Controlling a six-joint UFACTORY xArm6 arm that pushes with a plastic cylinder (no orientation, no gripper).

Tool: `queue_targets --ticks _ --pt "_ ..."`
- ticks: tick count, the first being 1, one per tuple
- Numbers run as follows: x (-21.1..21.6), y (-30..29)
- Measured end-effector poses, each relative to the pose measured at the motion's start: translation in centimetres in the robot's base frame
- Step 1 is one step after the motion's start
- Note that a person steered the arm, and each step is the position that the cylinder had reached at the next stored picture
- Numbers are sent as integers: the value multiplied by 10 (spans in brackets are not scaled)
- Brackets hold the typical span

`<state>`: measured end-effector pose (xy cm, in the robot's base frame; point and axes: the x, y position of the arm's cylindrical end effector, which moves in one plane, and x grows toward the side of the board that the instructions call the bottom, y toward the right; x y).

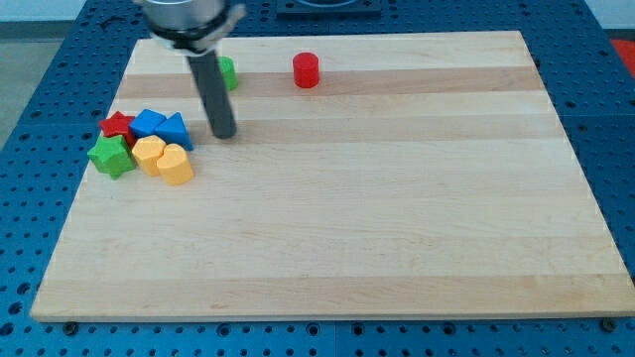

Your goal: Push the red circle to the top of red star

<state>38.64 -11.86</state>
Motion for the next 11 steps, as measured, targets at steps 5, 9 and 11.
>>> queue_targets --ticks 5,9,11 --pt "-151 112" --pt "-101 74" --pt "-105 74"
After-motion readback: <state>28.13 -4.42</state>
